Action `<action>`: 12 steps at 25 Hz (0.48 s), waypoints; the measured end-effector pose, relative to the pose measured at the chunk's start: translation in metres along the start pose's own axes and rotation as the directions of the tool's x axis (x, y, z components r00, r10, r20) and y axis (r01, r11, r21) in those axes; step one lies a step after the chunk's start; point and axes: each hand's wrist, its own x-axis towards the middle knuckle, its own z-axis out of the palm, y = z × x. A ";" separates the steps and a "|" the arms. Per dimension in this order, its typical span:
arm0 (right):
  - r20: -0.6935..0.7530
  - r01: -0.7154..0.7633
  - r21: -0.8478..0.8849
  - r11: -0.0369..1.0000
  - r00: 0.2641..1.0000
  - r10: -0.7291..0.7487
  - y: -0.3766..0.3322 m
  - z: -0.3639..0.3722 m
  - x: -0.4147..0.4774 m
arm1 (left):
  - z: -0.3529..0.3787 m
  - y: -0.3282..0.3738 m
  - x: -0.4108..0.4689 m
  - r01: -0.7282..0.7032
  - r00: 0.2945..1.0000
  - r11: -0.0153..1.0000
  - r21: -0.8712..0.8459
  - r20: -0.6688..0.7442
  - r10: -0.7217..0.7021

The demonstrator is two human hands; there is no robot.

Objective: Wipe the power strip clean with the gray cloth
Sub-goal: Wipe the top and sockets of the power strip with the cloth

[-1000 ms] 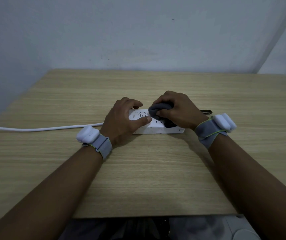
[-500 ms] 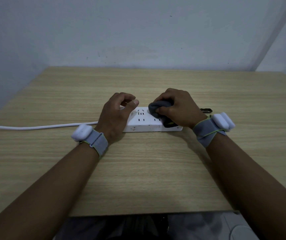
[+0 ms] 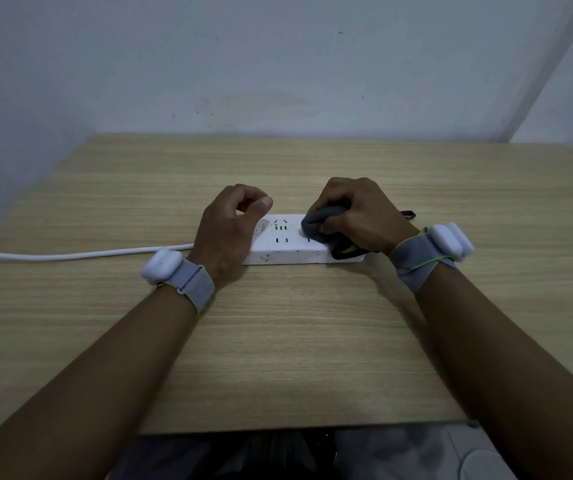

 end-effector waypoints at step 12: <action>-0.123 0.034 -0.243 0.969 0.990 -0.065 0.001 0.004 0.004 | 0.000 0.000 -0.001 -0.007 1.000 1.000 -0.003 0.015 0.007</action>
